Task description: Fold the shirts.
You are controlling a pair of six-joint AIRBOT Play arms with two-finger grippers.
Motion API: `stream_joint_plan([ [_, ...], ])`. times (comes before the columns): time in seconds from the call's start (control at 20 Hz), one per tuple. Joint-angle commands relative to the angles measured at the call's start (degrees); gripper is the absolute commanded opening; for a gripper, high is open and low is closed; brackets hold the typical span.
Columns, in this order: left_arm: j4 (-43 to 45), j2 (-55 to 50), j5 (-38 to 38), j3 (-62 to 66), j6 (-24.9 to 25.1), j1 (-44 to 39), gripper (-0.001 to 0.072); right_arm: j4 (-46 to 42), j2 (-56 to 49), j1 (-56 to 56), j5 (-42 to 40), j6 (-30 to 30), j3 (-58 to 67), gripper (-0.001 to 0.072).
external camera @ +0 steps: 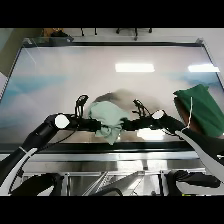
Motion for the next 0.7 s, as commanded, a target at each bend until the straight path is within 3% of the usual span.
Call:
stream_joint_plan([
  [0.0,0.0,5.0,-1.5,0.0,0.2,1.6,0.0014,1.0,3.0,-2.0,-0.1,-0.9,0.1,0.0017],
  [0.3,-1.1,20.3,-8.4,0.3,0.2,14.2,0.0014,1.1,15.9,-14.0,10.1,-0.5,6.6,0.0016],
  [0.5,-6.5,31.4,-12.1,9.3,1.1,25.5,0.0014,3.5,24.8,-23.3,16.5,-0.4,23.0,0.0016],
  [0.65,-9.5,37.3,-10.2,22.7,2.6,32.1,0.0013,3.5,29.0,-24.5,16.1,-0.9,38.0,0.0016],
])
